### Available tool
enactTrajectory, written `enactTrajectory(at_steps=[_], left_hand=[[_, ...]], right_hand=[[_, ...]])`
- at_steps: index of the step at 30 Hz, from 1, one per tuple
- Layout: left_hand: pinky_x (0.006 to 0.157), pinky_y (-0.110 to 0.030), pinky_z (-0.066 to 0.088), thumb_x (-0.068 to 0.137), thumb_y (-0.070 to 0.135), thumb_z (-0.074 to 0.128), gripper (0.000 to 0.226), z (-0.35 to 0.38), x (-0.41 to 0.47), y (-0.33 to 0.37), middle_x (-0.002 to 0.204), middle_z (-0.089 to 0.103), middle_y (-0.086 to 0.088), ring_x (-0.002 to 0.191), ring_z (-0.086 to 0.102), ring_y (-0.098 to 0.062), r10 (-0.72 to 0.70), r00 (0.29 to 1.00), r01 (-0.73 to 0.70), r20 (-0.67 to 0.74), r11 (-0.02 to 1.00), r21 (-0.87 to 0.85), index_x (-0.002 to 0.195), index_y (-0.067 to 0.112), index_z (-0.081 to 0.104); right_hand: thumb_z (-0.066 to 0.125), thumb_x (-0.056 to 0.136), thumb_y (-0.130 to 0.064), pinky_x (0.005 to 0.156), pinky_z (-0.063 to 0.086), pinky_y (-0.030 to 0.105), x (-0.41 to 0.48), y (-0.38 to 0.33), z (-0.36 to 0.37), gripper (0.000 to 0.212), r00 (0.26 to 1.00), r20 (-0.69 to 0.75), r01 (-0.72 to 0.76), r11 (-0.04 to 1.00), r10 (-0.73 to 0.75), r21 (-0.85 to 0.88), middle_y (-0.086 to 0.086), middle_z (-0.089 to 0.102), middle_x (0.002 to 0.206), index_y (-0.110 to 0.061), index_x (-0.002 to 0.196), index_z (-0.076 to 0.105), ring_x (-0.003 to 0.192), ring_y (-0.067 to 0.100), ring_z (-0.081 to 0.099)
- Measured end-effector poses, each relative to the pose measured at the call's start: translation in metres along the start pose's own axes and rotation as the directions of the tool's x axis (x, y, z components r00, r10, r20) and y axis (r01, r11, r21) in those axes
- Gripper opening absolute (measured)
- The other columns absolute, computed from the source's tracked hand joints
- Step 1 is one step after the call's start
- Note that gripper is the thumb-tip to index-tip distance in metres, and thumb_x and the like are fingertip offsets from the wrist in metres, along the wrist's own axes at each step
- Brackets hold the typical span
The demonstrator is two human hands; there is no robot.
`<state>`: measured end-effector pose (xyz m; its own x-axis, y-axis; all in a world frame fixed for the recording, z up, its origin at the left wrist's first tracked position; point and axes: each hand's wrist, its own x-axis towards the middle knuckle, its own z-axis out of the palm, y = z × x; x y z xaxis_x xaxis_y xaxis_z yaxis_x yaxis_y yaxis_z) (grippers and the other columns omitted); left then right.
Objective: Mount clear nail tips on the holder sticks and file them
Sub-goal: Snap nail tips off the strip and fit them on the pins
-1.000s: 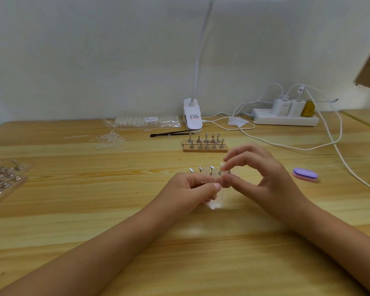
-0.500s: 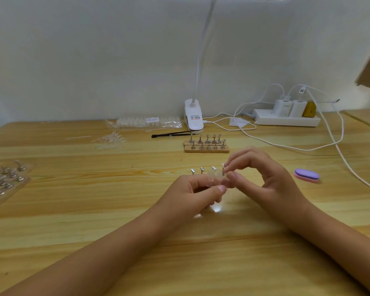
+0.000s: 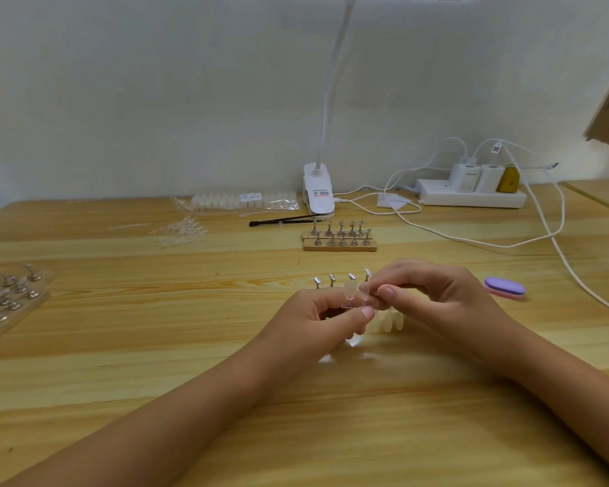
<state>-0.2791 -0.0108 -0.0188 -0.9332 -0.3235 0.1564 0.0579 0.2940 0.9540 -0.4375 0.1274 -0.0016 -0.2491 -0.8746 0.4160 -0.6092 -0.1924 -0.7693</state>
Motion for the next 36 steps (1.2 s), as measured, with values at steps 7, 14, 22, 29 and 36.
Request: enactTrajectory(at_steps=[7, 14, 22, 29, 36], left_hand=[[0.064, -0.013, 0.039, 0.090, 0.025, 0.062, 0.018, 0.000, -0.001, 0.004, 0.066, 0.058, 0.017, 0.065, 0.049, -0.002, -0.012, 0.997, 0.012, 0.079, 1.000, -0.001, 0.099, 0.028, 0.078], [0.067, -0.013, 0.046, 0.088, 0.025, 0.060, 0.020, 0.002, -0.002, 0.006, 0.079, 0.070, -0.002, 0.074, 0.060, -0.011, -0.005, 0.986, 0.004, 0.166, 1.000, 0.006, 0.092, 0.032, 0.079], [0.059, -0.004, 0.037, 0.091, 0.021, 0.060, 0.022, 0.002, -0.001, 0.006, 0.060, 0.049, 0.017, 0.058, 0.044, 0.004, 0.043, 0.980, -0.045, 0.192, 0.999, 0.004, 0.091, 0.033, 0.078], [0.057, -0.003, 0.035, 0.095, 0.018, 0.060, 0.022, 0.001, -0.001, 0.006, 0.056, 0.050, 0.021, 0.056, 0.045, 0.005, 0.045, 0.979, -0.049, 0.199, 0.999, 0.016, 0.094, 0.031, 0.077], [0.055, -0.002, 0.034, 0.096, 0.017, 0.059, 0.021, 0.002, -0.001, 0.006, 0.055, 0.048, 0.021, 0.054, 0.045, 0.005, 0.046, 0.978, -0.053, 0.202, 0.998, 0.031, 0.096, 0.027, 0.077]], right_hand=[[0.070, 0.086, -0.026, 0.082, 0.055, 0.023, 0.002, 0.002, -0.014, 0.014, 0.986, 0.155, -0.088, 0.983, 0.063, 0.159, 0.003, 0.074, 0.102, -0.023, 0.099, 0.075, 0.096, 0.017, 0.071], [0.073, 0.083, -0.019, 0.094, 0.048, 0.042, 0.021, 0.018, 0.004, 0.013, 0.970, -0.234, 0.007, 0.967, -0.069, -0.255, -0.007, 0.070, 0.100, -0.018, 0.096, 0.071, 0.103, 0.014, 0.062], [0.076, 0.083, -0.019, 0.101, 0.039, 0.042, 0.024, 0.024, 0.014, 0.041, 0.975, -0.160, 0.077, 0.914, -0.152, -0.398, -0.017, 0.069, 0.098, -0.022, 0.121, 0.060, 0.108, 0.016, 0.060], [0.076, 0.082, -0.022, 0.097, 0.032, 0.034, 0.025, 0.026, 0.015, 0.029, 0.974, -0.143, 0.088, 0.878, -0.174, -0.470, -0.019, 0.068, 0.097, -0.025, 0.109, 0.065, 0.108, 0.008, 0.055], [0.081, 0.078, -0.017, 0.096, 0.038, 0.050, 0.025, 0.028, 0.015, 0.012, 0.966, -0.118, 0.134, 0.833, -0.231, -0.537, -0.013, 0.070, 0.093, -0.017, 0.088, 0.075, 0.107, 0.015, 0.060]])
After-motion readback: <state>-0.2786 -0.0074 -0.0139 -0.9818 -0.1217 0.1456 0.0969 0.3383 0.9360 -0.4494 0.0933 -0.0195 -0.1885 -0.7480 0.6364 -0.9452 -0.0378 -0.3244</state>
